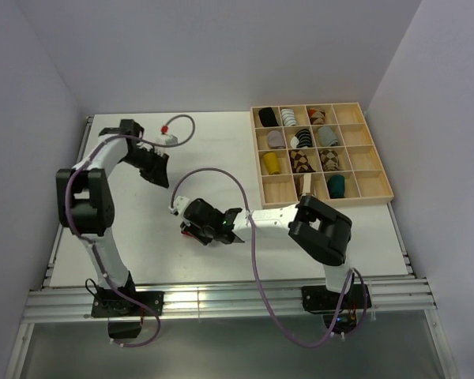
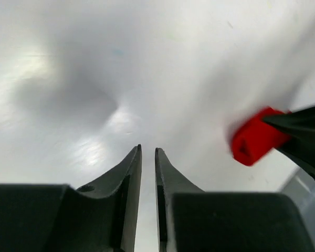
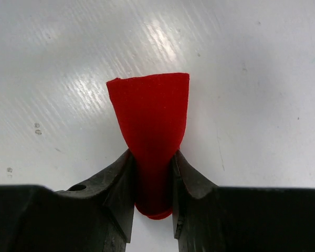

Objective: Roll the socks
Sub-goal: Pick up the sock at the center of the board.

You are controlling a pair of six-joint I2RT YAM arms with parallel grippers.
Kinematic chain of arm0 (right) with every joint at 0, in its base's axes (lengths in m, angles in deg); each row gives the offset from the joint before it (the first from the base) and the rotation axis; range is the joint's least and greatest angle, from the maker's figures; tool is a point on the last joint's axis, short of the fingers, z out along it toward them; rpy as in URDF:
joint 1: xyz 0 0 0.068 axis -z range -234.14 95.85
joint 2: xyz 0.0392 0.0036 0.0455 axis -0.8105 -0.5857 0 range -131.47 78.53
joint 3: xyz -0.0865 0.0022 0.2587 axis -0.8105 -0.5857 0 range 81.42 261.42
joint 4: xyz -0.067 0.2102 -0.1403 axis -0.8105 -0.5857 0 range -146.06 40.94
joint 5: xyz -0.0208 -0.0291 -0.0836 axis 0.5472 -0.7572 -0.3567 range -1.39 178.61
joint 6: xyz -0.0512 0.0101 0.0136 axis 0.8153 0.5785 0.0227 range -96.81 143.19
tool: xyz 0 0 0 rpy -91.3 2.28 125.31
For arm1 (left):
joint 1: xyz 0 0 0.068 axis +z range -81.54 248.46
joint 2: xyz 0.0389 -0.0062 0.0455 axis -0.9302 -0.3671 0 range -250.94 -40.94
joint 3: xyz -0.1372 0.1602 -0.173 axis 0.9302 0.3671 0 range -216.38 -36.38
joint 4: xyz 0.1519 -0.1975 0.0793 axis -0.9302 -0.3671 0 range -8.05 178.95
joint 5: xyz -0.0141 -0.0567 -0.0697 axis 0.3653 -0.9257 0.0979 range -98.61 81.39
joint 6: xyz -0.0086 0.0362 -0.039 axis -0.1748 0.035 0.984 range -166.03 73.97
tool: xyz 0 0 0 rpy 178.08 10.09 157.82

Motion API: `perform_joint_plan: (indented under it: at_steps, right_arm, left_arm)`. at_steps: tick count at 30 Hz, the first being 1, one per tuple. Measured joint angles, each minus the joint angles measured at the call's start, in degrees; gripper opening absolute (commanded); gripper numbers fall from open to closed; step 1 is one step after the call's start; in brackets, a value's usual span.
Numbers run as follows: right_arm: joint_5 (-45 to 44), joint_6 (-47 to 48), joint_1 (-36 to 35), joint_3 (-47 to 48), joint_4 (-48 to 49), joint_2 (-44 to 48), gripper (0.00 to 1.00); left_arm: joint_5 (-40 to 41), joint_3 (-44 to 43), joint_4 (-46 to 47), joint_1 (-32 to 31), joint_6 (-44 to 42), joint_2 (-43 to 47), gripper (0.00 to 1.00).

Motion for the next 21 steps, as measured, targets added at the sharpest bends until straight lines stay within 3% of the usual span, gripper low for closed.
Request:
perform_joint_plan:
  at_steps: [10, 21]
  right_arm:
    - [7.9, -7.5, 11.1, 0.1, -6.2, 2.6, 0.00]
    - [10.8, -12.8, 20.1, 1.9, -10.9, 9.1, 0.00]
  left_arm:
    - [7.9, 12.8, 19.3, 4.3, 13.7, 21.8, 0.21]
    - [10.8, 20.6, 24.2, 4.3, 20.1, 31.3, 0.22]
